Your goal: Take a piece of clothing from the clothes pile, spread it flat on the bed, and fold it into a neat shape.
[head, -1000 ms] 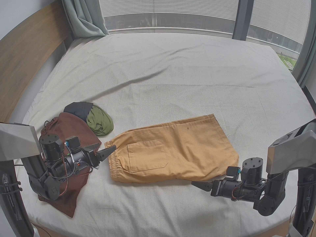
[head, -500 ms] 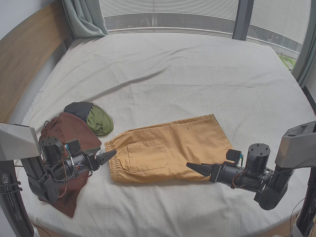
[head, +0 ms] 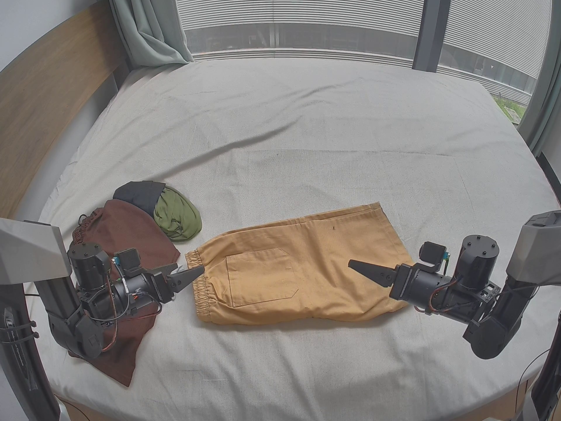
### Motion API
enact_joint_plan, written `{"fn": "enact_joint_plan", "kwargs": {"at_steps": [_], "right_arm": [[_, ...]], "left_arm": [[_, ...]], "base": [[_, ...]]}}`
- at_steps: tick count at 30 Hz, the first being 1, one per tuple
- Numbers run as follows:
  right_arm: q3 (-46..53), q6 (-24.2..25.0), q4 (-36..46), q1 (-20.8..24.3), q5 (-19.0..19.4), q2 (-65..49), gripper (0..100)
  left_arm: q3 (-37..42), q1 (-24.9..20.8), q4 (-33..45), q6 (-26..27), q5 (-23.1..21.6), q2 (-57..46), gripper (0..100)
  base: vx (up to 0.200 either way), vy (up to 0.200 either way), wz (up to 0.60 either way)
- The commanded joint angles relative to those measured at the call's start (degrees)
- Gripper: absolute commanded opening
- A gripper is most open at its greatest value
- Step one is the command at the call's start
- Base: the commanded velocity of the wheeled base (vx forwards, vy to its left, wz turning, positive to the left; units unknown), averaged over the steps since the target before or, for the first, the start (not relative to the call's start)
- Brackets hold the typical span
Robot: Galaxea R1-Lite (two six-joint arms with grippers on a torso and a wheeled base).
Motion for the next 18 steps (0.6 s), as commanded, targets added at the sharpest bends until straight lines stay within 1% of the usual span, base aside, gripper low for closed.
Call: {"fn": "enact_joint_plan", "kwargs": {"at_steps": [1,5,10,18], "right_arm": [[0.3,0.0,0.0,-1.2,0.0,-1.7,100],[0.3,0.0,0.0,-2.7,0.3,-1.3,100],[0.3,0.0,0.0,-4.1,1.6,-1.3,100],[0.3,0.0,0.0,-4.3,1.6,-1.3,100]], "left_arm": [[0.3,-0.4,0.0,-2.4,-0.2,0.1,100],[0.1,-0.4,0.0,-6.3,-0.2,1.5,100],[0.0,-0.5,0.0,-6.6,-0.2,4.2,100],[-0.4,-0.7,0.0,-6.5,-0.1,9.2,100]], "base": [[0.000,0.000,0.00],[0.000,0.000,0.00],[0.000,0.000,0.00],[0.000,0.000,0.00]]}}
